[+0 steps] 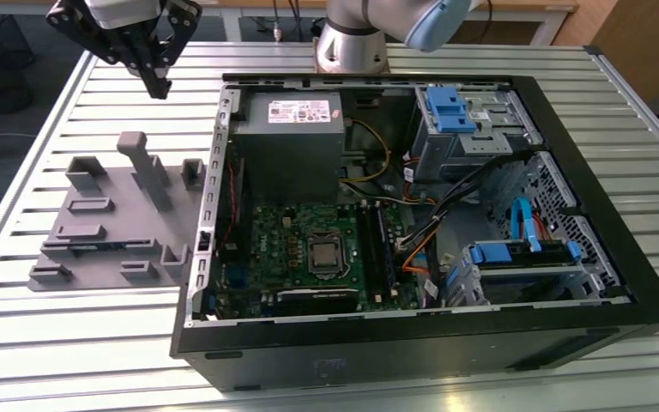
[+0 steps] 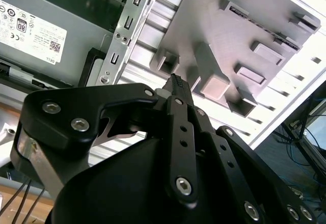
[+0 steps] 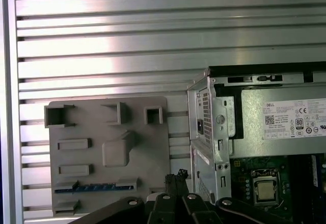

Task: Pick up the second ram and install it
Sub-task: 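Reach for the second ram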

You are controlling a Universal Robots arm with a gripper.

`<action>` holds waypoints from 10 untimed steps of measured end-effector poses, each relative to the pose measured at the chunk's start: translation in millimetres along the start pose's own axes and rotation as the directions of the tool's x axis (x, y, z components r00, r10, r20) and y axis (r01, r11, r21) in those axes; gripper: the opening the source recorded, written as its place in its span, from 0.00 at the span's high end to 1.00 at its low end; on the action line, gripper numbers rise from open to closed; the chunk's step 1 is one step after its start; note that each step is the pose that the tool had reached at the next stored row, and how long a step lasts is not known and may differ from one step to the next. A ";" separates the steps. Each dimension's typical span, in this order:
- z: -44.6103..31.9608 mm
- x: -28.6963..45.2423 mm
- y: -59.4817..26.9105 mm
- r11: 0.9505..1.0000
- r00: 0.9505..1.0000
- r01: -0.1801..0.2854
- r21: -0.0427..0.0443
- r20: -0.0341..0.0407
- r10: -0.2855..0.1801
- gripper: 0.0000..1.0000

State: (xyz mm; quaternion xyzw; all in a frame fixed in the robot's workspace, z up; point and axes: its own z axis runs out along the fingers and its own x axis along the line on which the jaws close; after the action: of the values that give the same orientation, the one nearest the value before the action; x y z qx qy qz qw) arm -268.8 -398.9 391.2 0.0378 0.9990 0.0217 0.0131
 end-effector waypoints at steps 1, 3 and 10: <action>0.0 0.4 0.0 1.000 1.000 0.000 0.000 0.000 0.000 0.89; 0.1 1.1 -0.1 1.000 1.000 0.000 0.000 0.000 0.000 0.89; 0.0 3.0 -0.2 1.000 1.000 0.000 0.000 0.000 0.000 0.89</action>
State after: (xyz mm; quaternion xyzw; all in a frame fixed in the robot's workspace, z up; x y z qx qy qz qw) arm -271.7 -398.9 391.1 0.0379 0.9990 0.0217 0.0131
